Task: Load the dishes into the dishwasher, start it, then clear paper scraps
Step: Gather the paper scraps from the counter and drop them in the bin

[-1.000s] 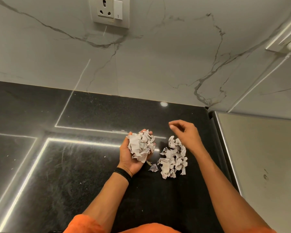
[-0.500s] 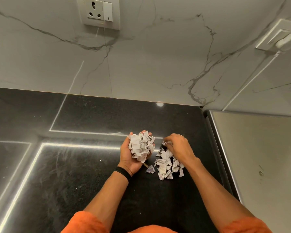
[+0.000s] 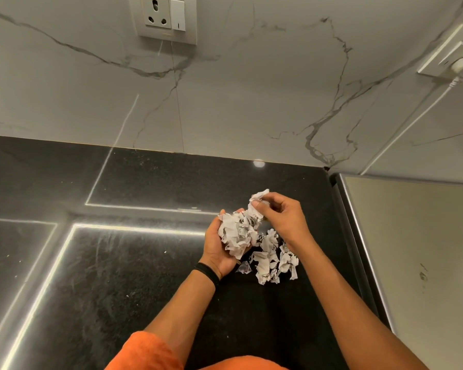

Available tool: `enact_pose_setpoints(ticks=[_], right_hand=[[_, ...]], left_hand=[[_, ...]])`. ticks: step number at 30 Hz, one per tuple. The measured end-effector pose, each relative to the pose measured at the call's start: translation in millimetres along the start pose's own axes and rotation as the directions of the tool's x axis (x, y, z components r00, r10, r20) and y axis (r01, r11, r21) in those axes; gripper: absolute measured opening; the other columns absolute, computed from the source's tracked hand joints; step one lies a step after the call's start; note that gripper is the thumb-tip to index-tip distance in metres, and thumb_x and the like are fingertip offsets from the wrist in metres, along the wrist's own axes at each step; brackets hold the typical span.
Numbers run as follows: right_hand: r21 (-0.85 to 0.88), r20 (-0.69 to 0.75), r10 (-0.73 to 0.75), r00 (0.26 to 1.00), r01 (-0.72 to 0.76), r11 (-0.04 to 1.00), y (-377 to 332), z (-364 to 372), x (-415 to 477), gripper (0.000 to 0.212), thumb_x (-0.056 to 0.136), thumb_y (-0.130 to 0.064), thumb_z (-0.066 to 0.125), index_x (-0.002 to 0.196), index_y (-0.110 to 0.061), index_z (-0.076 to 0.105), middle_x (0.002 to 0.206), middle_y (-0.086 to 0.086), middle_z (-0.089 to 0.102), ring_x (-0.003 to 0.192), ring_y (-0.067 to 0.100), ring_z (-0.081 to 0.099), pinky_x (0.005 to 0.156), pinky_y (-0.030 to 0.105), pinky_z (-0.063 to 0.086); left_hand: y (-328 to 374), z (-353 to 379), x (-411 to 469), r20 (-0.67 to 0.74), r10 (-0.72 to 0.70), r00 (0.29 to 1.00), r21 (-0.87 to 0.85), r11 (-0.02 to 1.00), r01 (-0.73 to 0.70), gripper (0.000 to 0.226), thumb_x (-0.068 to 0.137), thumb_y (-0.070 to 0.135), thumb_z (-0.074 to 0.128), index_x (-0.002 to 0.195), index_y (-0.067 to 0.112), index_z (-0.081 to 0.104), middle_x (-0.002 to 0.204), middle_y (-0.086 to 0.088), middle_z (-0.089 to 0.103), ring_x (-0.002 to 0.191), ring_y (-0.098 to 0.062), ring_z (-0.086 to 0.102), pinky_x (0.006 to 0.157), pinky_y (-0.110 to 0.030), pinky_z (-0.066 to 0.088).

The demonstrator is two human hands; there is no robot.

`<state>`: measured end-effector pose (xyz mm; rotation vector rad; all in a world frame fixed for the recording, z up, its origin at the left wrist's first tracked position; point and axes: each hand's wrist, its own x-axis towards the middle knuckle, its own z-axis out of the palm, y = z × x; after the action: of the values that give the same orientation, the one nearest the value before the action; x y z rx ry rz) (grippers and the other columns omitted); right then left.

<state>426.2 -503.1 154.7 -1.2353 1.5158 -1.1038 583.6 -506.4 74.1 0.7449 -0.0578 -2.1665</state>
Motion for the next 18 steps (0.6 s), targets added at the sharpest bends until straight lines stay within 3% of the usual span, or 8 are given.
enact_pose_setpoints(ticks=[3,6,7,9,11,15,18], right_hand=[[-0.238,0.079,-0.164,0.983,0.178,0.955,-1.6,12.7,-5.6,0.016,0.092,-0.026,0.075,0.107,-0.024,0.078,0.1,-0.012,0.076,0.096,0.005,0.07,0.087,0.025,0.056],[-0.504,0.176,-0.368,0.913,0.404,0.763,-1.6,25.3,-10.0,0.016,0.094,-0.027,0.072,0.109,-0.025,0.076,0.108,-0.015,0.073,0.102,0.005,0.064,0.092,0.024,0.049],[-0.564,0.224,-0.392,0.892,0.447,0.694,-2.2,28.8,-10.6,0.016,0.094,-0.026,0.071,0.11,-0.025,0.075,0.11,-0.013,0.072,0.104,0.007,0.062,0.093,0.026,0.048],[-0.623,0.308,-0.374,0.875,0.483,0.616,-2.0,32.8,-9.1,0.018,0.094,-0.023,0.071,0.112,-0.024,0.075,0.113,-0.012,0.072,0.107,0.01,0.06,0.095,0.027,0.046],[-0.613,0.341,-0.323,0.883,0.47,0.635,-1.1,33.2,-8.7,0.024,0.091,-0.021,0.072,0.115,-0.025,0.075,0.118,-0.013,0.071,0.112,0.009,0.057,0.1,0.026,0.042],[-0.483,0.298,-0.196,0.934,0.325,0.813,-7.8,23.5,-11.3,0.035,0.088,-0.027,0.076,0.122,-0.037,0.072,0.129,-0.024,0.064,0.125,-0.001,0.048,0.104,0.023,0.042],[-0.381,0.315,-0.125,0.941,0.246,0.891,-12.9,12.5,-7.5,0.039,0.087,-0.025,0.077,0.122,-0.043,0.071,0.131,-0.027,0.062,0.125,-0.002,0.052,0.1,0.019,0.045]], left_hand=[[-3.2,-2.6,3.5,0.011,0.005,1.0,0.001,1.0,-0.005,0.059,0.101,0.051,0.048,0.134,0.006,0.066,0.135,-0.02,0.063,0.112,-0.032,0.065,0.102,-0.045,0.047],[-3.1,-2.6,4.1,-0.012,0.042,0.999,-0.053,0.998,-0.042,0.051,0.1,0.05,0.049,0.115,0.009,0.075,0.115,-0.015,0.071,0.1,-0.029,0.069,0.09,-0.042,0.052],[-3.5,-3.5,5.0,-0.019,0.052,0.998,-0.069,0.996,-0.054,0.048,0.1,0.05,0.05,0.113,0.011,0.074,0.11,-0.013,0.072,0.097,-0.027,0.07,0.085,-0.041,0.054],[-4.5,-4.1,5.4,-0.038,0.062,0.997,-0.09,0.994,-0.065,0.048,0.098,0.05,0.053,0.12,0.012,0.072,0.113,-0.012,0.069,0.103,-0.026,0.067,0.092,-0.039,0.052],[-5.4,-6.6,7.6,-0.037,0.066,0.997,-0.096,0.993,-0.07,0.05,0.097,0.05,0.055,0.124,0.011,0.07,0.12,-0.012,0.068,0.111,-0.026,0.065,0.106,-0.039,0.044],[-1.5,-5.2,3.7,-0.013,0.054,0.998,-0.105,0.993,-0.055,0.049,0.099,0.052,0.052,0.115,0.012,0.075,0.119,-0.014,0.069,0.106,-0.029,0.067,0.097,-0.042,0.05],[-0.3,-6.8,3.3,-0.016,0.035,0.999,-0.088,0.995,-0.037,0.056,0.097,0.054,0.053,0.126,0.009,0.071,0.135,-0.017,0.06,0.113,-0.032,0.062,0.112,-0.045,0.038]])
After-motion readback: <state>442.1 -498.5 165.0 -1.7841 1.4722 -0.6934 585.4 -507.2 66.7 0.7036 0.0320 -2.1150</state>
